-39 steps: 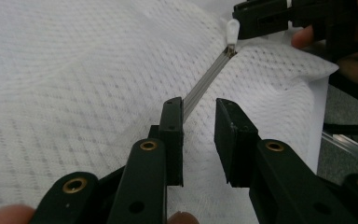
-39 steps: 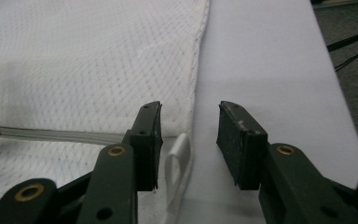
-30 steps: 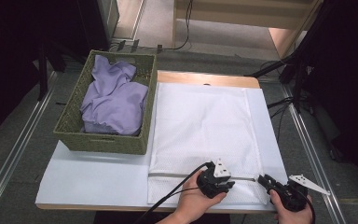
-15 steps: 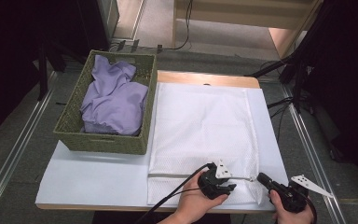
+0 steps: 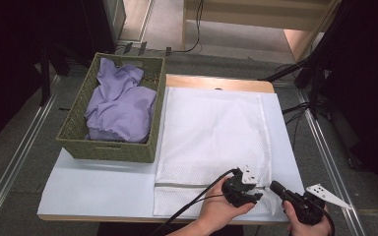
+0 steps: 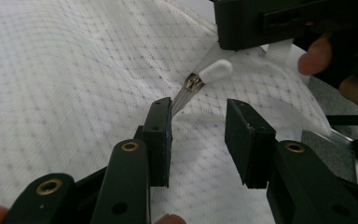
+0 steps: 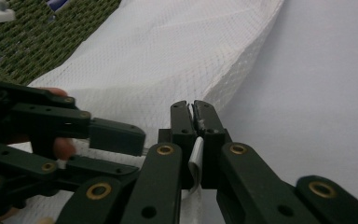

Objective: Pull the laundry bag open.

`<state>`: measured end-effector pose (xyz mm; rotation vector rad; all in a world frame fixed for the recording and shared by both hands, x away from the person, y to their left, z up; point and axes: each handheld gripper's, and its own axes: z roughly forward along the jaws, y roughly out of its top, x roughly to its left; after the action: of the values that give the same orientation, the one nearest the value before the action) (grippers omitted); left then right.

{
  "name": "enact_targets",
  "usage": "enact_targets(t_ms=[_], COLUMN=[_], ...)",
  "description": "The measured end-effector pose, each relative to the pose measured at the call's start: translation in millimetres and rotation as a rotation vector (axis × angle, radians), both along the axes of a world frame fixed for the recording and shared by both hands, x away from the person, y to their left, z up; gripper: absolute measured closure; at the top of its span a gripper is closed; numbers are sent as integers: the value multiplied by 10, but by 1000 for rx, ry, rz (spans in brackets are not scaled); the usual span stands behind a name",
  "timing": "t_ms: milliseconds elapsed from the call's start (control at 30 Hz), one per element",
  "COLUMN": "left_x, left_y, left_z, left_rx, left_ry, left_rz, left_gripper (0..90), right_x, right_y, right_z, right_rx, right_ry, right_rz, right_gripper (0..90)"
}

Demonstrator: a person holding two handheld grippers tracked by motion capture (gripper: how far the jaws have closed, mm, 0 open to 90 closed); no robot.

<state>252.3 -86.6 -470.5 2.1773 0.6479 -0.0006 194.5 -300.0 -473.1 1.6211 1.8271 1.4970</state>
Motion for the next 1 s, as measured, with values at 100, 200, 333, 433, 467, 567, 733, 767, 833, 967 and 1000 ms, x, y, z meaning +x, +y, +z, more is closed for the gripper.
enact_targets(t_ms=[100,200,333,433,467,567,733,767,833,967,1000], left_x=[54,66,108,126,137,147,180,197,203,243,243], left_y=[-79,-112,-99,-80,-69,-69,-57,-43,-37,-13,-13], left_z=[-32,-46,-67,-63,-64,-83,-94,-81,-72,-61,-61], left_rx=[-6,-17,-33,-43,-50,-37,-62,-78,-83,-107,-107], left_ry=[39,59,99,115,135,154,202,209,217,254,254], left_rz=[-7,-15,-21,-23,-31,-41,-29,-24,-19,-12,-12], left_gripper=[637,654,684,688,705,763,816,830,821,809,820], right_x=[-12,-23,-29,-34,-39,-39,-44,-46,-48,-54,-54], right_y=[26,46,54,47,38,22,33,37,39,52,57], right_z=[26,50,64,66,67,63,65,66,65,73,74], right_rx=[-3,-4,-8,-10,-8,-10,-7,-12,-16,-40,-40], right_ry=[-14,-36,-50,-49,-49,-51,-54,-52,-51,-51,-52], right_rz=[13,27,37,36,34,31,39,44,43,43,43], right_gripper=[892,892,892,893,892,892,893,892,892,892,892])
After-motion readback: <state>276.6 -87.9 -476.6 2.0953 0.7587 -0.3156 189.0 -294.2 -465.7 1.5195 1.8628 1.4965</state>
